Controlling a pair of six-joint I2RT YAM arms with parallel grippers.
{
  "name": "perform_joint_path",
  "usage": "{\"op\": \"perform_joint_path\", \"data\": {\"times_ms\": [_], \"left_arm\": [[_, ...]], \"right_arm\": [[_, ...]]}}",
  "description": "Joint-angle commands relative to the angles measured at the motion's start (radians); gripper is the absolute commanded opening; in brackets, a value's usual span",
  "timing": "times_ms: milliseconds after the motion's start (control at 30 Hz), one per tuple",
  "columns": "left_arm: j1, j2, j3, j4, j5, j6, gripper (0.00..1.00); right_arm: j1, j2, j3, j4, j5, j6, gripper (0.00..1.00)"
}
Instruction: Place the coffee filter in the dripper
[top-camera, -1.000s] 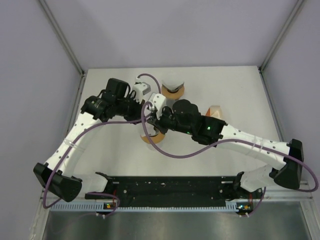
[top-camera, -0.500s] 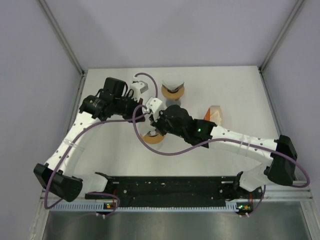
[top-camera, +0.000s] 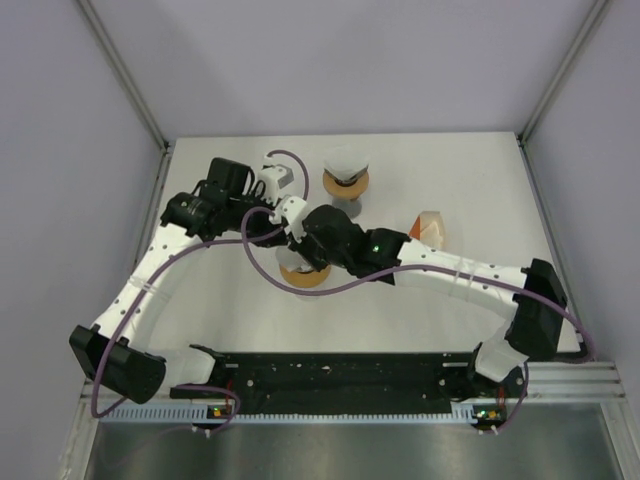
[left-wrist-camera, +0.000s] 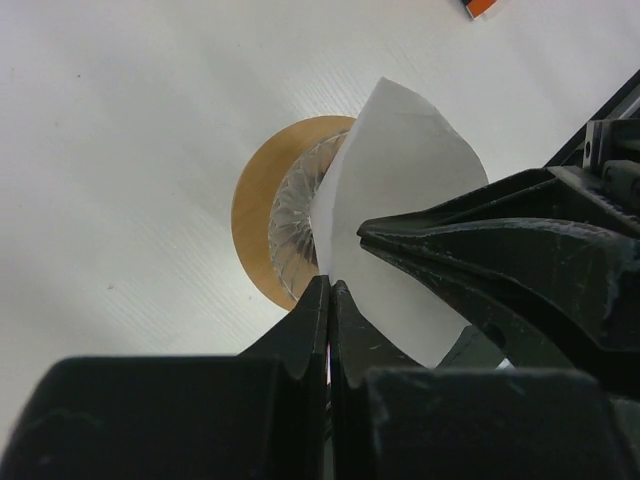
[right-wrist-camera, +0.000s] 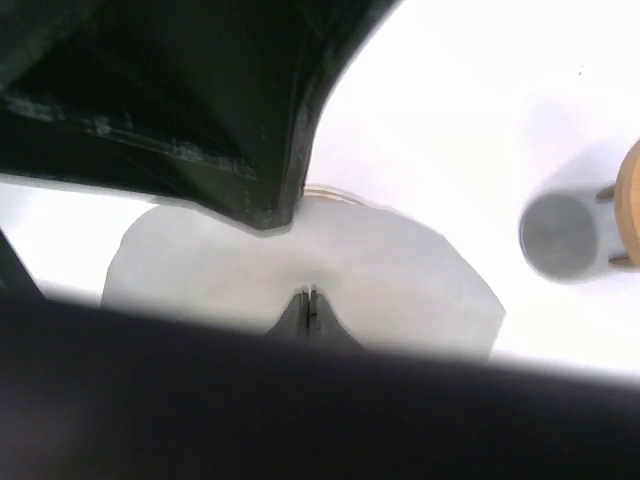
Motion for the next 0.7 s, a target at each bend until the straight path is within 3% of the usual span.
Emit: {"op": "perform_joint_path", "data": {"times_ms": [0, 233, 300, 500, 667], "left_arm": [[0.003, -0.03, -0.003, 0.07, 0.025, -0.009, 0.0], [0.05, -0.027, 0.037, 0.076, 0.014, -0.011, 0.03], [0.06, -0.026, 0.041, 0.079, 0.029, -0.015, 0.1], [0.13, -0.02, 0.073, 0.057, 0.104, -0.032, 0.42], [0.23, -0.029, 0.124, 0.061, 0.138, -0.038, 0.58]], "right_arm": [[0.001, 0.077, 0.095, -0.15, 0.008, 0.04, 0.0], [0.002, 0.1, 0.126, -0.239, -0.001, 0.034, 0.0], [0.002, 0.117, 0.143, -0.259, -0.014, 0.026, 0.0], [0.004, 0.172, 0.209, -0.319, -0.018, 0.006, 0.0], [0.002, 0.207, 0.247, -0.343, -0.039, -0.004, 0.0]]}}
